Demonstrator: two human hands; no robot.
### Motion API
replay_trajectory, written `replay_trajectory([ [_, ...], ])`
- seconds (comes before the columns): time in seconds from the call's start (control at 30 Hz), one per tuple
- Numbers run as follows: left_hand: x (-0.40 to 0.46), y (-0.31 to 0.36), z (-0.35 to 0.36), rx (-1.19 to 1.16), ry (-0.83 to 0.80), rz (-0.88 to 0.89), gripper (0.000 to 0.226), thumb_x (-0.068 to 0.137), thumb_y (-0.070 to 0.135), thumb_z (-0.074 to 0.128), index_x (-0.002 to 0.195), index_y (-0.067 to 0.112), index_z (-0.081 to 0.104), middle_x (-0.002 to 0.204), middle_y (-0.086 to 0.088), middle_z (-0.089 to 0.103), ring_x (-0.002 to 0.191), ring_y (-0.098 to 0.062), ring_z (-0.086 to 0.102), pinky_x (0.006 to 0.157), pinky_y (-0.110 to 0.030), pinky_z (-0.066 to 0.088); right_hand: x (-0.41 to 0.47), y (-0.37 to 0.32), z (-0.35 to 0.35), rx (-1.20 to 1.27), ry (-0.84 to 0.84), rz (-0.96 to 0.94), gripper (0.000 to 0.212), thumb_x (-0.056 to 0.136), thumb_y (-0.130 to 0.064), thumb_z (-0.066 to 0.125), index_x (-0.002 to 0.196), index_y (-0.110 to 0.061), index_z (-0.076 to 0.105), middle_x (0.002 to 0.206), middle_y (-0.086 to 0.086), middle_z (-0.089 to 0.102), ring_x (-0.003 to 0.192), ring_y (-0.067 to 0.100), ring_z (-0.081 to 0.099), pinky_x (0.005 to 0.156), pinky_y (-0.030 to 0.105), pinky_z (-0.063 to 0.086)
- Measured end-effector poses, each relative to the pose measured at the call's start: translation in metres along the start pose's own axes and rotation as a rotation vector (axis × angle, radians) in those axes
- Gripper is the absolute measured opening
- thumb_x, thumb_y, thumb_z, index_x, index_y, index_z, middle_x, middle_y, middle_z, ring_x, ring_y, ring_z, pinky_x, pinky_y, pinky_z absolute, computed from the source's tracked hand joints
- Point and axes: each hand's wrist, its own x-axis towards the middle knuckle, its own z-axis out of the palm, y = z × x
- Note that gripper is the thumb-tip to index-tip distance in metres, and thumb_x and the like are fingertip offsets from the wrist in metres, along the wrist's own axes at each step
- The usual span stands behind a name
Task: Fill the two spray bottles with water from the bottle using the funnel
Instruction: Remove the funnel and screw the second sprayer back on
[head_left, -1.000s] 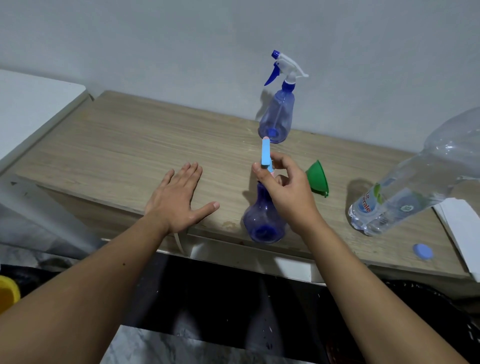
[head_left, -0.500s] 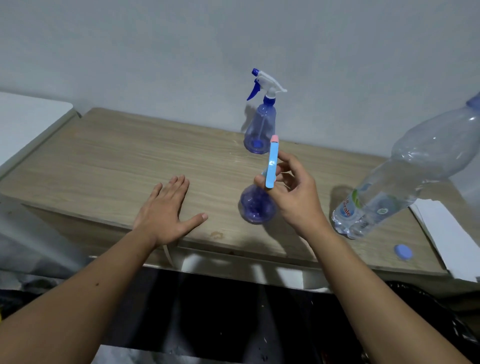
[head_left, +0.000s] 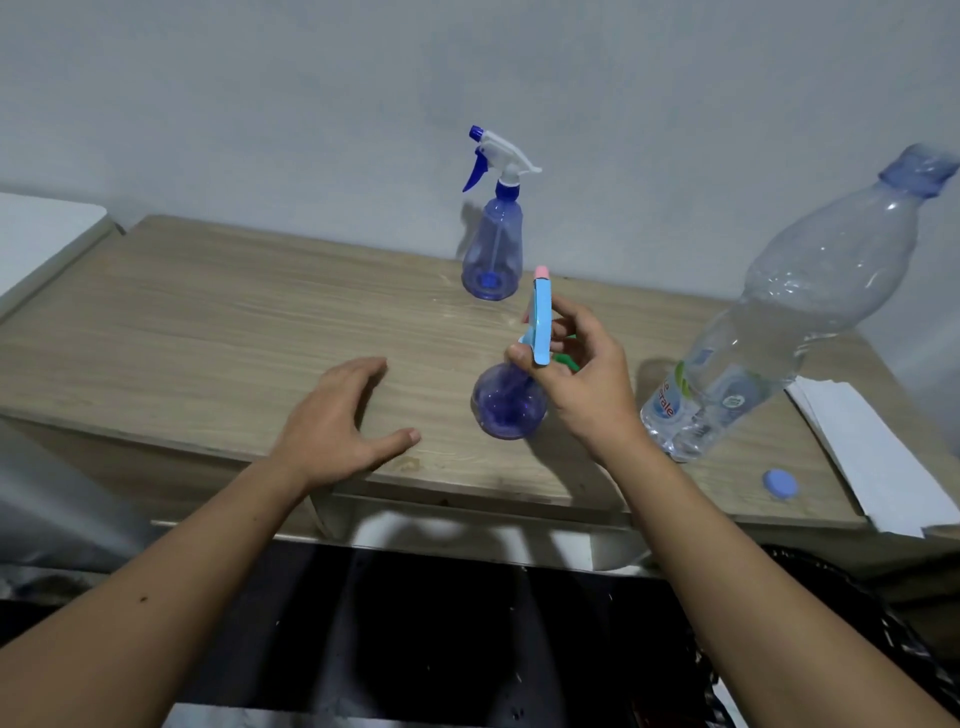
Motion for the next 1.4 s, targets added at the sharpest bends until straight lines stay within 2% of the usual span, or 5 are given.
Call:
replay_trajectory([
  [0.43,0.035,0.084,0.052,-0.629,0.037,0.056,0.071,0.072,0.020,0.102,0.136,0.019,0.070,0.127,0.009,0.076,0.120,-0.003,0.071,0.109,-0.033,0.056,0.018,0.002,0.007,-0.011,-0.011,-0.011,0.026,0.086,-0.012,0.086,0.106,-0.019,0.070,0.107,0.001,0.077,0.106,0.022,0.072,0.092,0.033,0.059],
  [0.6,0.058,0.072,0.025,-0.653,0.184,-0.007,0.068,0.063,0.028,0.105,0.124,0.030,0.076,0.116,0.015,0.079,0.111,0.000,0.073,0.100,-0.024,0.057,0.058,-0.004,0.036,0.020,-0.062,-0.038,0.025,0.089,-0.018,0.083,0.110,-0.019,0.069,0.110,0.004,0.078,0.109,0.022,0.075,0.101,0.055,0.058],
  [1.0,0.161,0.018,-0.013,-0.435,0.397,-0.108,0.095,0.050,0.076,0.081,0.131,0.026,0.072,0.114,0.011,0.077,0.103,-0.008,0.073,0.092,-0.033,0.064,0.176,-0.013,0.125,0.054,-0.074,-0.043,0.020,0.097,-0.012,0.075,0.116,-0.017,0.071,0.098,0.006,0.080,0.098,0.021,0.078,0.097,0.043,0.063],
  [1.23,0.216,-0.014,0.014,-0.294,0.348,-0.151,0.075,0.065,0.065,0.093,0.124,0.028,0.065,0.114,0.011,0.072,0.100,-0.010,0.069,0.092,-0.039,0.063,0.215,0.017,0.141,0.028,-0.075,0.012,0.027,0.100,-0.010,0.071,0.126,-0.012,0.068,0.102,-0.001,0.077,0.089,-0.001,0.076,0.074,0.017,0.060],
  [1.4,0.226,-0.022,0.023,-0.361,0.374,-0.103,0.074,0.063,0.064,0.091,0.123,0.031,0.063,0.115,0.014,0.069,0.105,-0.007,0.068,0.092,-0.041,0.062,0.230,0.032,0.144,0.091,-0.048,0.026,0.025,0.100,-0.013,0.072,0.124,-0.010,0.068,0.109,0.006,0.078,0.101,0.012,0.077,0.092,0.034,0.064],
])
